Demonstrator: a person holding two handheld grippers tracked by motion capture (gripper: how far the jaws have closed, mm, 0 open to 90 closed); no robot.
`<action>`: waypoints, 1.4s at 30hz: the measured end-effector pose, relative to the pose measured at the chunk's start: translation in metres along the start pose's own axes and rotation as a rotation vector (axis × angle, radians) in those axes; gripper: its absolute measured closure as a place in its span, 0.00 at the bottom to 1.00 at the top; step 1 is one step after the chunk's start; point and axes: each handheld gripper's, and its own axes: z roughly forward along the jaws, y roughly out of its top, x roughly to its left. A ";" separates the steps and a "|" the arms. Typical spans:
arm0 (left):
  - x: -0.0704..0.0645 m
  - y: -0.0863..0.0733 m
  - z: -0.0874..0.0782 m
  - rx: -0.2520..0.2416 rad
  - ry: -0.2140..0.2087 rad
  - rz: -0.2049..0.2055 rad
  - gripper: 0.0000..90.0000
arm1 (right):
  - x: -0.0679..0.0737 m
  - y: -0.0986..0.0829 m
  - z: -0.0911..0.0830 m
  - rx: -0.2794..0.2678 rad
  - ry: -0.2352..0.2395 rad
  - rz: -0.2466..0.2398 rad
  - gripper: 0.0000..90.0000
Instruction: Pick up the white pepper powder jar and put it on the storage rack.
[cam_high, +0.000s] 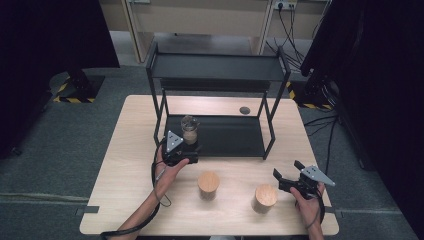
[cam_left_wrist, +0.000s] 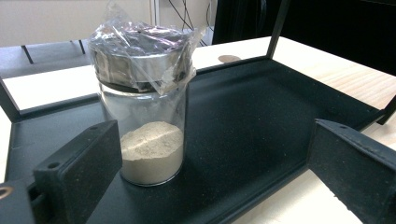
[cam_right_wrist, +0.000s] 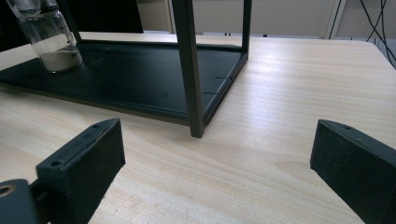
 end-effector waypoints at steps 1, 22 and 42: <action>0.000 0.000 0.000 -0.002 0.000 -0.003 0.03 | 0.000 0.000 0.000 0.000 0.000 0.000 0.04; 0.003 -0.013 -0.018 -0.031 -0.025 -0.011 0.03 | 0.000 0.000 0.000 -0.001 0.000 0.001 0.04; 0.008 -0.025 -0.030 -0.067 -0.028 -0.006 0.03 | 0.000 0.000 0.000 -0.001 0.003 0.001 0.04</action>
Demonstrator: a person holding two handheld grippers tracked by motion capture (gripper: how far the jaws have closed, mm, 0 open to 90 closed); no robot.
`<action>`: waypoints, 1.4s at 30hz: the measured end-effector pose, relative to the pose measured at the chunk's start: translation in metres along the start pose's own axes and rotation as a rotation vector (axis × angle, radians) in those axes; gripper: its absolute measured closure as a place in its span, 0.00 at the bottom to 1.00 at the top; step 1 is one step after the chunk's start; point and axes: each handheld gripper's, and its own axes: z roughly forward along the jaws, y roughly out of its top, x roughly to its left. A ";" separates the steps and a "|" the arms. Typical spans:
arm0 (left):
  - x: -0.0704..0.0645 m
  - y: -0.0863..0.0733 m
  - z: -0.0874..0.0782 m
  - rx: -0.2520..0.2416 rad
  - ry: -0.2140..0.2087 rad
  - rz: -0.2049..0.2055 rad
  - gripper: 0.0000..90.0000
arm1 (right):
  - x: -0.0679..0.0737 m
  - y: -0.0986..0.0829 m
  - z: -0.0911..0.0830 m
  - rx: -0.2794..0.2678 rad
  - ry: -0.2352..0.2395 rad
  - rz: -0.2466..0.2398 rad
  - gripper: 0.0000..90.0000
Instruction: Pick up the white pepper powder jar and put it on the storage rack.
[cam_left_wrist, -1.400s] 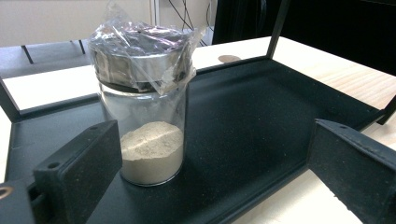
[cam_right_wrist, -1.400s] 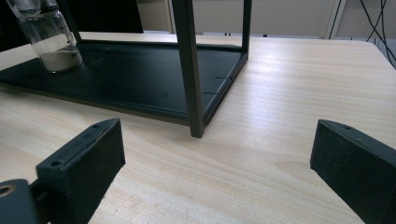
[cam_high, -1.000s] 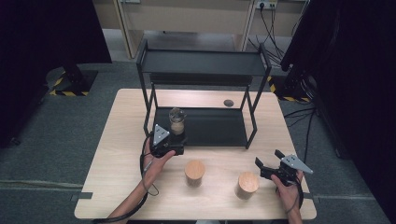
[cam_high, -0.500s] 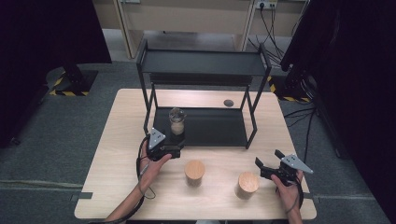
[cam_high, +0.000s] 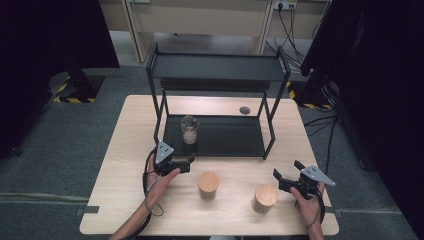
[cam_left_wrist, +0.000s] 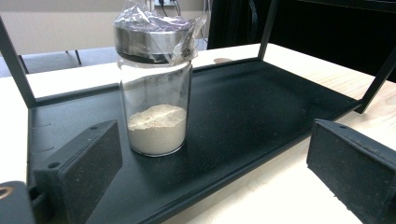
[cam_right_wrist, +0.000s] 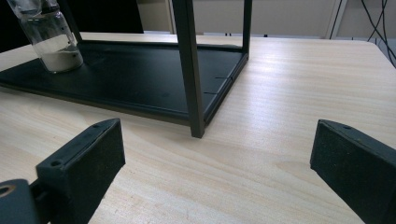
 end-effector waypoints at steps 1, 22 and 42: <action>0.000 -0.001 -0.001 -0.001 -0.001 -0.002 0.03 | 0.000 0.000 0.000 0.000 0.000 -0.001 0.04; -0.001 -0.017 -0.014 0.006 -0.010 0.000 0.03 | 0.000 0.000 0.000 0.000 0.001 -0.005 0.04; 0.001 -0.023 -0.023 0.004 -0.012 -0.005 0.03 | 0.000 0.000 0.000 -0.003 0.000 -0.002 0.04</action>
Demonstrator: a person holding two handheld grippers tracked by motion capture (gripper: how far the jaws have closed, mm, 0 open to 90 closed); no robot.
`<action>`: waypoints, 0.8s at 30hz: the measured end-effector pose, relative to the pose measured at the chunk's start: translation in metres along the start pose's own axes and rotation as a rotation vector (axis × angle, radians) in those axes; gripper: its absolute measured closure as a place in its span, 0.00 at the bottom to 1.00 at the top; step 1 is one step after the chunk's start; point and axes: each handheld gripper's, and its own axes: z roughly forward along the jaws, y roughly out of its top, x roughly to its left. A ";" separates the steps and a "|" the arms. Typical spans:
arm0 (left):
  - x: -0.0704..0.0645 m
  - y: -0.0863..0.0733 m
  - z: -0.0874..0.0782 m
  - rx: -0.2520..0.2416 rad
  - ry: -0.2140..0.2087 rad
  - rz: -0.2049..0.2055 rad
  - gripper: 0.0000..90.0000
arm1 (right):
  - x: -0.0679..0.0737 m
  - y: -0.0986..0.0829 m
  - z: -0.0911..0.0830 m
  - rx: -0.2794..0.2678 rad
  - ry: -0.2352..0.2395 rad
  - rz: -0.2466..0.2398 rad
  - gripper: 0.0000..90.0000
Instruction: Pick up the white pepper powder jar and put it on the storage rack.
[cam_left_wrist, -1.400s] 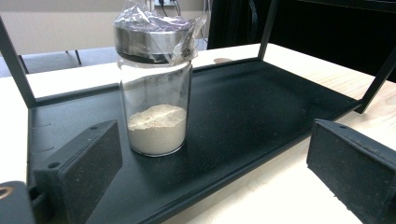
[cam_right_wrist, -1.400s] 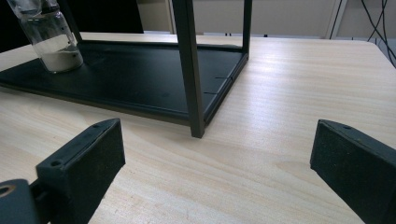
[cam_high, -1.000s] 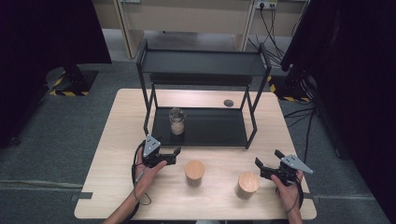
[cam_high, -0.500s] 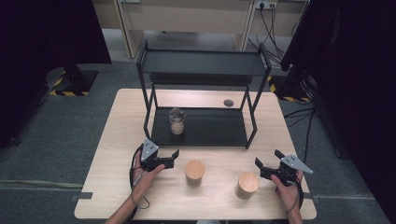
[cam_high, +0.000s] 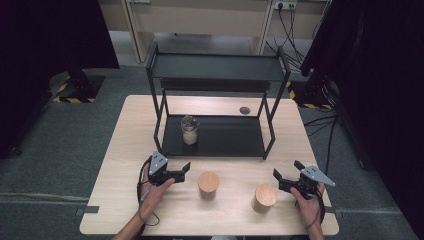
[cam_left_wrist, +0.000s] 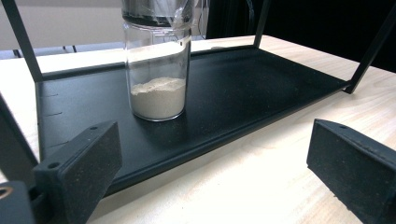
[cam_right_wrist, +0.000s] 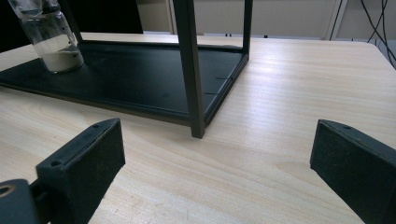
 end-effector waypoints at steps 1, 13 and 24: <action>0.000 -0.001 -0.003 -0.003 -0.001 0.001 0.03 | 0.000 0.000 0.000 0.000 0.000 -0.001 0.04; -0.002 -0.003 -0.009 -0.006 -0.004 0.013 0.03 | 0.000 0.000 0.000 0.000 -0.001 -0.003 0.04; -0.006 -0.006 -0.018 -0.011 -0.012 0.025 0.03 | 0.001 0.000 0.000 0.000 -0.003 -0.004 0.04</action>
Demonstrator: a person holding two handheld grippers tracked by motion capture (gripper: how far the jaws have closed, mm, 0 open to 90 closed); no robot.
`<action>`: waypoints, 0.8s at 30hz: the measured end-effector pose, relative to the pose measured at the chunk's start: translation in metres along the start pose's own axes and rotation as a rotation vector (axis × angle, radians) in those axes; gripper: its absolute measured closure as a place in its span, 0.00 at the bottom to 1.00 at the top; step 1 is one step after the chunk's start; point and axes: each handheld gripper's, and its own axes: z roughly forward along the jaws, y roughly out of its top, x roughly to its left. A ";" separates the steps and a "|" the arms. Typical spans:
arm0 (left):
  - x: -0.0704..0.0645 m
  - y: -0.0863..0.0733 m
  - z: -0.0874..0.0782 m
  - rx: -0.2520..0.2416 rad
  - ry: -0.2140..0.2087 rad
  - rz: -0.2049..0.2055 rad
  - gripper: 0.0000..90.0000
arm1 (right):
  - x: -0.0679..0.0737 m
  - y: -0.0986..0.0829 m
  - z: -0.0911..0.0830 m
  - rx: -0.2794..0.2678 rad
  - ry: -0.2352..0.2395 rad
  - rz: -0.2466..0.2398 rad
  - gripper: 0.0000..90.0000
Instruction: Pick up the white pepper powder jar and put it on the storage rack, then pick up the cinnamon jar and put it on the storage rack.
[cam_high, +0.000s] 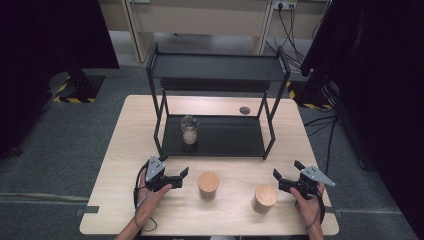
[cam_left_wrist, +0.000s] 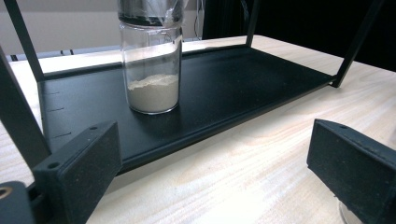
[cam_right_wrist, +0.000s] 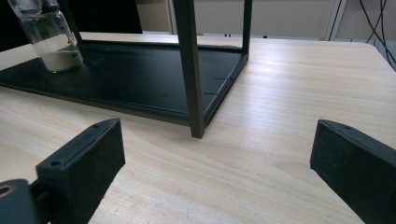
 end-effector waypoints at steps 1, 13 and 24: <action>-0.001 0.000 -0.001 0.001 0.000 0.005 0.03 | 0.000 0.000 0.000 0.000 0.000 -0.001 0.04; -0.002 0.000 -0.001 0.003 0.004 0.018 0.03 | 0.000 0.000 0.000 0.000 0.000 0.000 0.04; -0.002 0.000 -0.001 0.004 0.003 0.016 0.03 | 0.000 0.000 0.000 0.001 0.001 -0.003 0.04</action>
